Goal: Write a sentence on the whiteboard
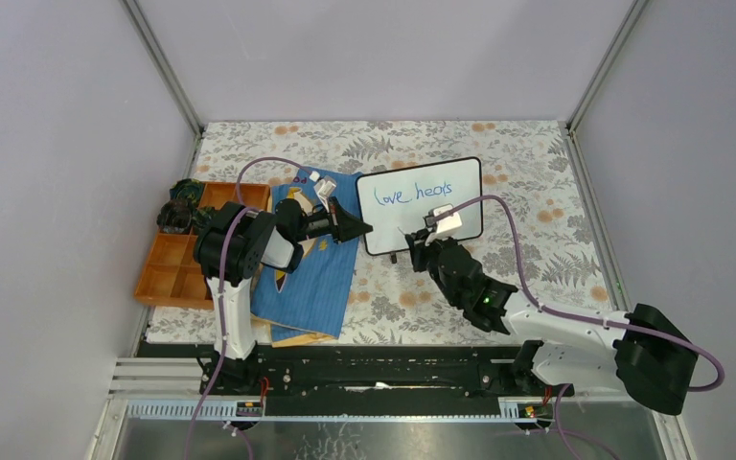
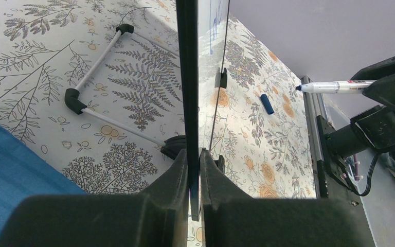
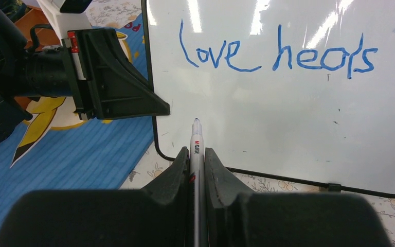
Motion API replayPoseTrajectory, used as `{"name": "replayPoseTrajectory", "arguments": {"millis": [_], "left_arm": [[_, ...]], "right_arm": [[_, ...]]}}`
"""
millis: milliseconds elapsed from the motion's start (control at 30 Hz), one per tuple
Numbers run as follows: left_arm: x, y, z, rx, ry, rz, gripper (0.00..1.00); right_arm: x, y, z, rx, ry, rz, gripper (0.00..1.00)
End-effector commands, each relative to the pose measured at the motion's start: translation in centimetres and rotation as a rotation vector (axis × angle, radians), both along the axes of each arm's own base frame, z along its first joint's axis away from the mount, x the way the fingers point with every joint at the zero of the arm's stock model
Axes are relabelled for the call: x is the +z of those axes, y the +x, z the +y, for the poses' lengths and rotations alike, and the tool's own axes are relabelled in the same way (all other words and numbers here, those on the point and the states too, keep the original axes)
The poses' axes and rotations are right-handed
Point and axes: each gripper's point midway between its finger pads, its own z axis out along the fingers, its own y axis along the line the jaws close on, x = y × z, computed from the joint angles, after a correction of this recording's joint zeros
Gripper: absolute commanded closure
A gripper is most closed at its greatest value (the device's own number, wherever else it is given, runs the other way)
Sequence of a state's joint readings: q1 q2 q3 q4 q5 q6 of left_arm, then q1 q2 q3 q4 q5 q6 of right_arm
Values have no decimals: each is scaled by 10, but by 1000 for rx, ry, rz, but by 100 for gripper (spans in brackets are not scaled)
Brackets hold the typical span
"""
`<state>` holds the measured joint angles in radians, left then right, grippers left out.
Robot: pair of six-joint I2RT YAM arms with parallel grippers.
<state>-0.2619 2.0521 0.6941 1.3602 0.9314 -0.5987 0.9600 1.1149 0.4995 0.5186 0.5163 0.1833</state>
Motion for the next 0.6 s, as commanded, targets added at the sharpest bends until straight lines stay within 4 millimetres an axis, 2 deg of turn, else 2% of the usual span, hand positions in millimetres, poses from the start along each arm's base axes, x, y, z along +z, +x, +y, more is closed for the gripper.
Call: {"name": "replayPoseTrajectory", "arguments": {"millis": [0, 233, 400, 567], "left_arm": [[-48, 0, 9, 59, 100, 119, 100], [-48, 0, 9, 59, 100, 119, 100], [-49, 0, 9, 58, 101, 122, 100], [-49, -1, 9, 60, 102, 123, 100]], "right_arm": [[19, 9, 0, -57, 43, -65, 100], [16, 11, 8, -41, 38, -59, 100], [17, 2, 20, -30, -45, -95, 100], [5, 0, 18, -52, -19, -51, 100]]}}
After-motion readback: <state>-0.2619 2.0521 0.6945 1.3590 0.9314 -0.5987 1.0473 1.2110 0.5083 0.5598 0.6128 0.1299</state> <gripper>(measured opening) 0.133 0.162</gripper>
